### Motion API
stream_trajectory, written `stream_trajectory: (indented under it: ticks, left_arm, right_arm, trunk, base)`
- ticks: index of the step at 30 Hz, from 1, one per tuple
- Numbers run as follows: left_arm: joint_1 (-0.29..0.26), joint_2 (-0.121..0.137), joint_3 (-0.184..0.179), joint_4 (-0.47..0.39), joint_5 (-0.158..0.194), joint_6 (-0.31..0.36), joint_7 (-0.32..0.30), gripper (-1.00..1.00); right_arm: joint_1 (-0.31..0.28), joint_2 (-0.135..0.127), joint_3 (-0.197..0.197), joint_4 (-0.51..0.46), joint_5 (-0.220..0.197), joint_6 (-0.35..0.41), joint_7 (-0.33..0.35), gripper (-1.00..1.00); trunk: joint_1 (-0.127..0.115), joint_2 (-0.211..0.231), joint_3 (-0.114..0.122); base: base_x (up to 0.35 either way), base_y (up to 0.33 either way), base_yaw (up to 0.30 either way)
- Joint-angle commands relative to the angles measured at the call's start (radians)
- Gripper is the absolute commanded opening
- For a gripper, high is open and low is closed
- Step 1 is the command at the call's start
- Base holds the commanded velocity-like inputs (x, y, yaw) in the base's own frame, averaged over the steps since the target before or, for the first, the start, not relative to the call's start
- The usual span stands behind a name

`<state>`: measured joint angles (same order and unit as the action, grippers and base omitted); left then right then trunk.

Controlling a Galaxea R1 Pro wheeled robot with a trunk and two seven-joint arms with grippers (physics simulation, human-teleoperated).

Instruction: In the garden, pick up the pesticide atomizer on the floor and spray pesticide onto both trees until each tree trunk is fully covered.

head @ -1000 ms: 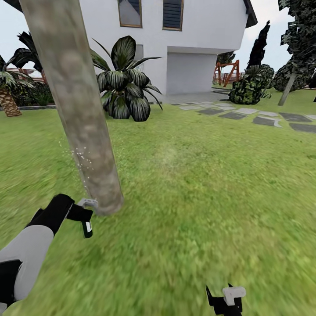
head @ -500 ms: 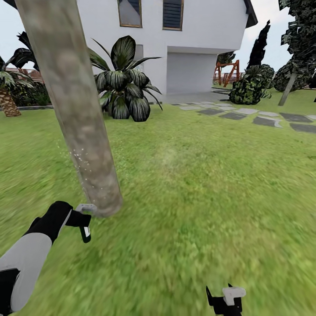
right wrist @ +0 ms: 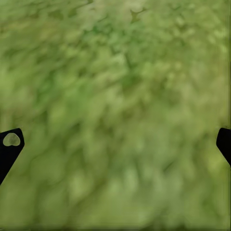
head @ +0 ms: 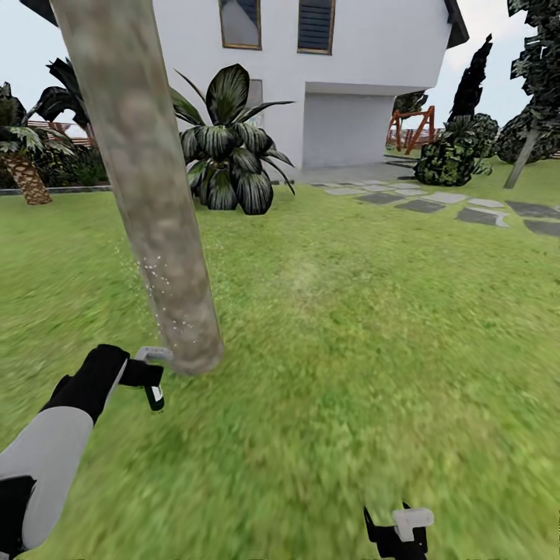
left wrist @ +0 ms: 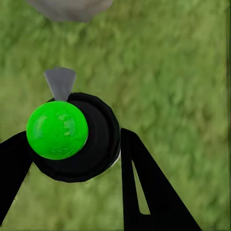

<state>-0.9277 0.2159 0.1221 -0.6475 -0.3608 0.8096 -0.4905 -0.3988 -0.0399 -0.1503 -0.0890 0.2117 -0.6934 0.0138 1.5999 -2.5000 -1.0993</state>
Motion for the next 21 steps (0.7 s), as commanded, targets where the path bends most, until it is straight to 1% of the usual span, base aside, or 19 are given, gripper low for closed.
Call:
stream_trajectory:
  ticks: [1,2,6,9,15,21]
  left_arm:
    - [0.0,-0.001,0.0,-0.018,-0.003,0.002,0.0,-1.0]
    - [-0.002,-0.004,-0.001,-0.031,-0.005,0.008,0.001,-1.0]
    - [0.001,-0.005,0.001,-0.039,-0.006,0.023,0.001,-1.0]
    - [0.001,-0.004,0.001,-0.04,-0.006,0.023,0.001,-1.0]
    - [0.002,-0.005,-0.002,-0.04,-0.006,0.023,0.0,-1.0]
    - [0.005,-0.005,-0.004,-0.039,-0.006,0.023,0.001,-1.0]
  right_arm:
    - [0.0,0.0,0.0,0.0,0.0,0.0,0.0,1.0]
    - [0.0,0.0,0.0,0.0,0.0,0.0,0.0,1.0]
    - [0.0,0.0,0.001,0.0,0.0,0.0,0.0,1.0]
    - [0.0,0.0,0.0,0.0,0.0,0.0,0.0,1.0]
    - [0.0,0.0,0.001,0.0,0.0,0.0,0.0,1.0]
    - [0.0,0.0,0.0,0.0,0.0,0.0,0.0,1.0]
  trunk:
    - [0.0,0.0,0.0]
    - [0.0,0.0,0.0]
    - [0.0,0.0,0.0]
    - [0.0,0.0,0.0]
    - [0.0,0.0,0.0]
    - [0.0,0.0,0.0]
  base:
    - [-0.03,0.0,0.0]
    - [-0.01,0.0,0.107]
    - [-0.002,0.0,0.209]
    - [0.159,-0.106,0.026]
    - [0.21,-0.188,0.002]
    - [0.143,-0.247,0.0]
